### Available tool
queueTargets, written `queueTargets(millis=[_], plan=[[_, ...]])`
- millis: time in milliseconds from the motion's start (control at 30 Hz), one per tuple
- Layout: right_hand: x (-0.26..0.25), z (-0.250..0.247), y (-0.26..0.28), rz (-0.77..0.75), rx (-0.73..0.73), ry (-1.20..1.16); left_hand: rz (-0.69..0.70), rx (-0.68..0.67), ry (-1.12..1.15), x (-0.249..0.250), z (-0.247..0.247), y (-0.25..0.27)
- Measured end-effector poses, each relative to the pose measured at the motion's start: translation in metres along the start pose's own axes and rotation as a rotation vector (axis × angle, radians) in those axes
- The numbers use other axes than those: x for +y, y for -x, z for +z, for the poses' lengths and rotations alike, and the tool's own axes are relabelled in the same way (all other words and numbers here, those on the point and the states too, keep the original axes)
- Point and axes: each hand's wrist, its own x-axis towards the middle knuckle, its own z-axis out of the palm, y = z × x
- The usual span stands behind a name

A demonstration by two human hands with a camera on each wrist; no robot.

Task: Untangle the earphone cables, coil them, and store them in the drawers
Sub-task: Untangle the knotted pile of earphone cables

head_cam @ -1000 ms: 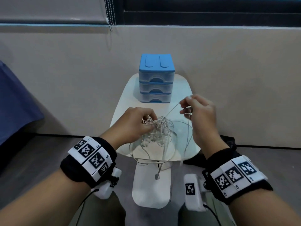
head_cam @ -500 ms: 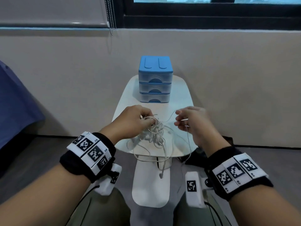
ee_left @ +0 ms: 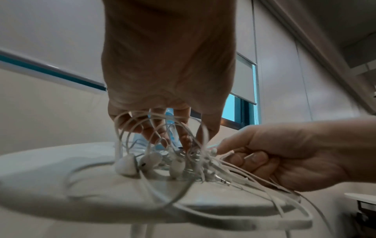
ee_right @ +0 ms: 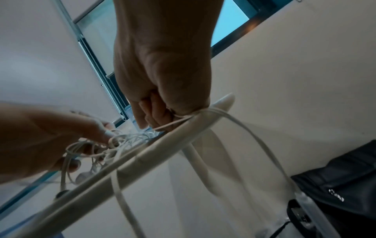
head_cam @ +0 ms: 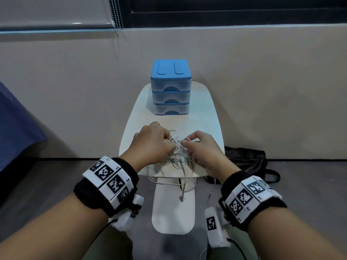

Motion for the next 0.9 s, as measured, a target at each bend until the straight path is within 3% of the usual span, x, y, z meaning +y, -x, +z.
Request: queueTargets(millis=[100, 200, 333, 500, 567, 733, 900], plan=[[0.007, -0.002, -0.004, -0.074, 0.037, 0.11, -0.039, -0.045, 0.059, -0.007, 0.0, 0.004], [0.007, -0.005, -0.003, -0.067, 0.007, 0.072, -0.061, -0.057, 0.074, -0.013, -0.004, 0.007], [0.003, -0.006, 0.001, -0.038, -0.038, -0.129, -0.09, -0.105, 0.131, -0.013, -0.009, 0.004], [-0.006, -0.014, 0.003, 0.019, -0.01, -0.498, -0.077, -0.044, 0.176, -0.009, -0.005, 0.006], [-0.013, -0.016, 0.004, 0.009, -0.024, -0.491, -0.085, 0.0, 0.219, -0.006, -0.002, 0.008], [-0.056, -0.006, 0.018, -0.191, -0.118, -0.321, -0.088, 0.11, 0.346, -0.001, 0.0, 0.013], [-0.087, 0.0, 0.026, -0.383, -0.015, -0.345, -0.091, 0.16, 0.487, -0.004, -0.007, 0.022]])
